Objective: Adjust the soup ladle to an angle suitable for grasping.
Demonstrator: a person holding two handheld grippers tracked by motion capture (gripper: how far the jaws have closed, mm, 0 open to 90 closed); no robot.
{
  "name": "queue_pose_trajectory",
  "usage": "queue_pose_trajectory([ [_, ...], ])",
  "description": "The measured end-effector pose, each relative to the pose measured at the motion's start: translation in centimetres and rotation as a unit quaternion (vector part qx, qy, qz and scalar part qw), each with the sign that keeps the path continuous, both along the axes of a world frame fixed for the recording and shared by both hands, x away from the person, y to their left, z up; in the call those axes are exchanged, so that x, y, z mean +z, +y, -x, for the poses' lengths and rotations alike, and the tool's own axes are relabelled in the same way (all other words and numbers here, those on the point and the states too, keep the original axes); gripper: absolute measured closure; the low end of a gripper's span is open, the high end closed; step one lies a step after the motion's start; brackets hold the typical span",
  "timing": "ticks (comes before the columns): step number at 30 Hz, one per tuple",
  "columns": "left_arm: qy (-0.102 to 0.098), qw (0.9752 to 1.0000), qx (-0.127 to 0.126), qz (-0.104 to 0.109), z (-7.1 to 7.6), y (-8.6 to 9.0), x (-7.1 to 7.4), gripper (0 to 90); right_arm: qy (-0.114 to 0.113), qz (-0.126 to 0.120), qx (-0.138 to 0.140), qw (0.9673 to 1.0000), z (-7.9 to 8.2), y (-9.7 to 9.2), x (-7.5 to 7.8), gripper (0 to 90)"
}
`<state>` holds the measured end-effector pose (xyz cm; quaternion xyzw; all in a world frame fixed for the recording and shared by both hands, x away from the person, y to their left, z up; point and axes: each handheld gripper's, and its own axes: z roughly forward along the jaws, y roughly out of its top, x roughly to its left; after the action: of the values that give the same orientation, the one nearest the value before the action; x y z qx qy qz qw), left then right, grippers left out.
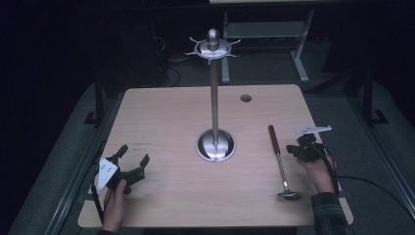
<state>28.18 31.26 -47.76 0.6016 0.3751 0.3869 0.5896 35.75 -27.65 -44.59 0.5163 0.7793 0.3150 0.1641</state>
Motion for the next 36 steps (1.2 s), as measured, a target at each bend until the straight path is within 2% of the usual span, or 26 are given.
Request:
queue_pose_trajectory([
  [2, 0.001, 1.0000, 0.000, 0.004, 0.0, -0.1, 0.0, 10.6, 0.000, 0.004, -0.004, 1.0000, -0.3, -0.2, -0.3, 89.7],
  [4, 0.002, 1.0000, 0.002, 0.004, 0.0, -0.1, 0.0, 10.6, -0.002, -0.004, -0.001, 1.0000, -0.8, -0.3, -0.7, 89.7],
  [11, 0.002, 1.0000, 0.004, 0.004, 0.0, -0.1, 0.0, 10.6, 0.002, -0.007, 0.026, 0.9996, -1.5, 1.0, -1.5, 89.7],
  [22, 0.002, 1.0000, 0.004, 0.003, 0.0, -0.1, 0.0, 10.6, 0.009, -0.008, 0.032, 0.9994, -1.4, 1.9, -1.4, 89.7],
  [27, 0.002, 1.0000, 0.004, 0.003, 0.1, -0.1, 0.0, 10.6, 0.010, -0.011, 0.048, 0.9987, -1.5, 2.6, -1.5, 89.7],
  [36, 0.002, 1.0000, 0.004, 0.004, 0.0, -0.1, 0.0, 10.6, 0.017, -0.007, 0.085, 0.9962, -1.4, 4.8, -1.2, 89.7],
])
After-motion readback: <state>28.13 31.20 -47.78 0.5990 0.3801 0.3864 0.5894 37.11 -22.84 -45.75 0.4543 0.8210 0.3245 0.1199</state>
